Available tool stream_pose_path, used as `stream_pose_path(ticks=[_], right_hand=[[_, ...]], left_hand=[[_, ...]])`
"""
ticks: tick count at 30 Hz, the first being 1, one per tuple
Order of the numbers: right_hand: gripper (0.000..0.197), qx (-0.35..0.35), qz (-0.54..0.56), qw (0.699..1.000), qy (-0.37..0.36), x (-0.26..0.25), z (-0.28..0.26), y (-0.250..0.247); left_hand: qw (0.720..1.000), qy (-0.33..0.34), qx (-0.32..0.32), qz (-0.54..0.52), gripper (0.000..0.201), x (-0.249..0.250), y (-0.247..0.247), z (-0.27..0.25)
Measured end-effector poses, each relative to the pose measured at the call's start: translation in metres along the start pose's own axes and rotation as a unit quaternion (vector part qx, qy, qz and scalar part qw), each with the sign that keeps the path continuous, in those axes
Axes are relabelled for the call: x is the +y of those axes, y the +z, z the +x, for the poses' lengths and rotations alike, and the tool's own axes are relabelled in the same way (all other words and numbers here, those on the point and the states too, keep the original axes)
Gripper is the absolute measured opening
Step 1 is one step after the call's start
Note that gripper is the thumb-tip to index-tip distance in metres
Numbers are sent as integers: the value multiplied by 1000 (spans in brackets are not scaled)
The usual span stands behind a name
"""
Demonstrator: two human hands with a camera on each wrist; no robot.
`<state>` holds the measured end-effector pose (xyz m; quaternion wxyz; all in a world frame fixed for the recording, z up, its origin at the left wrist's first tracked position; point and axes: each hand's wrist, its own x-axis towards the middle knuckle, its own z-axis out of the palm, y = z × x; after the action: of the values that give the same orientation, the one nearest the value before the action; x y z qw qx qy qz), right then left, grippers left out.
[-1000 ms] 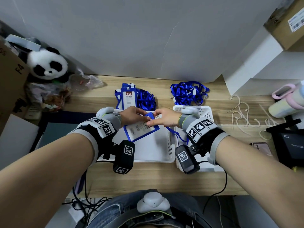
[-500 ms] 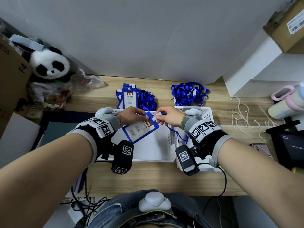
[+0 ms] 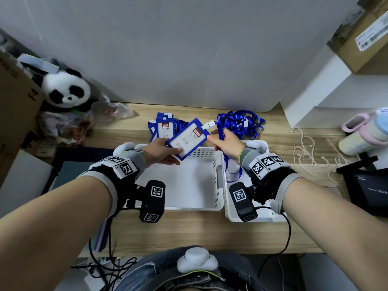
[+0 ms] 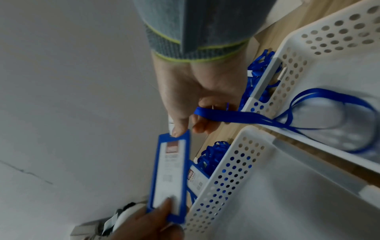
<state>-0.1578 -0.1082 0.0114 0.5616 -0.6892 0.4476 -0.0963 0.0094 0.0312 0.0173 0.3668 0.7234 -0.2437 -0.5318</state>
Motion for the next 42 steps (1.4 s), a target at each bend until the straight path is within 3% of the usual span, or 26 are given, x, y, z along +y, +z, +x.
stream_pose_path(ticks=[5, 10, 14, 17, 19, 22, 24, 26, 28, 30, 33, 35, 37, 39, 42], right_hand=[[13, -36, -5, 998, 42, 5, -4, 4], [30, -136, -116, 983, 46, -1, -14, 12], [35, -249, -169, 954, 10, -21, -22, 14], [30, -270, -166, 948, -34, -46, -22, 6], [31, -228, -139, 962, -59, -64, -15, -3], [32, -165, -88, 979, -83, -81, -3, -16], [31, -121, -66, 987, -82, -77, 5, -23], [25, -70, -83, 992, -65, -61, 12, -27], [22, -54, -168, 983, -45, -43, 11, -27], [31, -88, -259, 961, -28, -28, 2, -19], [38, -174, -230, 958, -8, -26, -17, -2], [37, -212, -155, 965, 6, -38, -20, 3], [34, -217, -100, 971, -10, -56, -16, 1], [33, -184, -85, 978, -39, -71, -8, -7], [35, -133, -91, 985, -64, -71, 2, -17]], left_hand=[[992, 23, 39, -118, 25, 14, -4, 4], [981, 51, 59, -177, 34, 25, -2, 8], [985, 85, 127, -84, 37, 30, 1, 9], [981, 117, 151, 38, 37, 30, 1, 4], [984, 103, 104, 102, 38, 27, 0, -3], [980, 46, -65, 180, 37, 24, -1, -16], [981, 26, -134, 141, 28, 27, -2, -24], [988, 31, -146, 45, 23, 32, -3, -26], [992, 49, -91, -77, 25, 34, -7, -20], [989, 67, -6, -131, 31, 34, -11, -12], [990, 68, 111, -54, 36, 32, -10, -4], [990, 52, 131, 22, 38, 30, -6, -3], [992, 21, 80, 92, 39, 27, -2, -6], [990, -7, -38, 134, 34, 26, 0, -14], [979, -8, -177, 98, 22, 37, 0, -26]])
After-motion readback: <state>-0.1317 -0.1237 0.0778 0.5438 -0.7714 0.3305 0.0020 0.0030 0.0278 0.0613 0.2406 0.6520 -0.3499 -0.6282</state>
